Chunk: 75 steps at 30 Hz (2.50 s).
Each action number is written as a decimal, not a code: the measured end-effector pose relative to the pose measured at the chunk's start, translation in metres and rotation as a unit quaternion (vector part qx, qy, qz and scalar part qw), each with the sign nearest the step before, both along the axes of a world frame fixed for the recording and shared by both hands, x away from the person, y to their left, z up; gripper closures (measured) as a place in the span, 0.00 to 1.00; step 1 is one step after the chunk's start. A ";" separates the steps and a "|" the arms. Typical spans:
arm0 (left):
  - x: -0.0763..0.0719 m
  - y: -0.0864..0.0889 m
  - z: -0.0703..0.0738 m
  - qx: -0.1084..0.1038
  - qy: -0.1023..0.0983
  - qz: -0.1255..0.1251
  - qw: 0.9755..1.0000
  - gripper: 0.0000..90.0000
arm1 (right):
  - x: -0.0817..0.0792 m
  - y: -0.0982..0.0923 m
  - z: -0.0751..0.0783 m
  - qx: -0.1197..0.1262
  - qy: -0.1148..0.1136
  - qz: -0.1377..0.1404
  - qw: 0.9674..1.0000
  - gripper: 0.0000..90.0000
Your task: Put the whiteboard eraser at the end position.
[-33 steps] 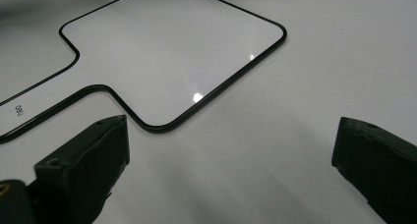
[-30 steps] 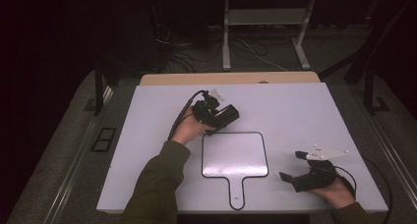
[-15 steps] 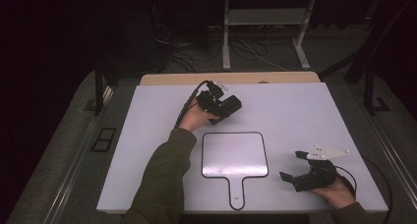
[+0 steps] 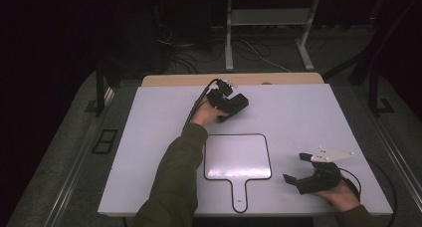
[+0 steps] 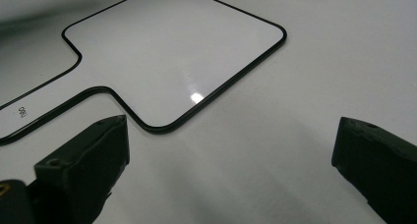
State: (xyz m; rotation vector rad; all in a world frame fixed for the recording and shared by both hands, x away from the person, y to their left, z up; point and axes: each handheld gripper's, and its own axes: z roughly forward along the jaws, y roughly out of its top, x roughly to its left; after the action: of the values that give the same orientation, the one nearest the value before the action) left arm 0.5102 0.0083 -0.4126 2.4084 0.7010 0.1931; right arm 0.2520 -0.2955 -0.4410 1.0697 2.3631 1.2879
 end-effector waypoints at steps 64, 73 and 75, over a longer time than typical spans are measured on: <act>-0.043 0.021 0.007 -0.105 -0.023 -0.007 0.994 0.18 | 0.003 -0.001 -0.003 0.006 0.003 -0.001 1.000 0.00; -0.065 0.036 0.011 -0.107 -0.030 -0.010 0.994 0.18 | 0.007 -0.009 -0.005 0.027 -0.003 -0.006 1.000 0.00; -0.071 0.040 0.012 -0.108 -0.030 -0.010 0.994 0.18 | 0.008 -0.009 -0.005 0.028 -0.002 -0.006 1.000 0.00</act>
State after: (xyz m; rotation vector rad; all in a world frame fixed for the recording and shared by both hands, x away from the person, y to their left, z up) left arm 0.4389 0.0486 -0.4004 2.1933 0.6351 0.1717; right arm 0.2597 -0.3041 -0.4463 1.0940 2.3276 1.3582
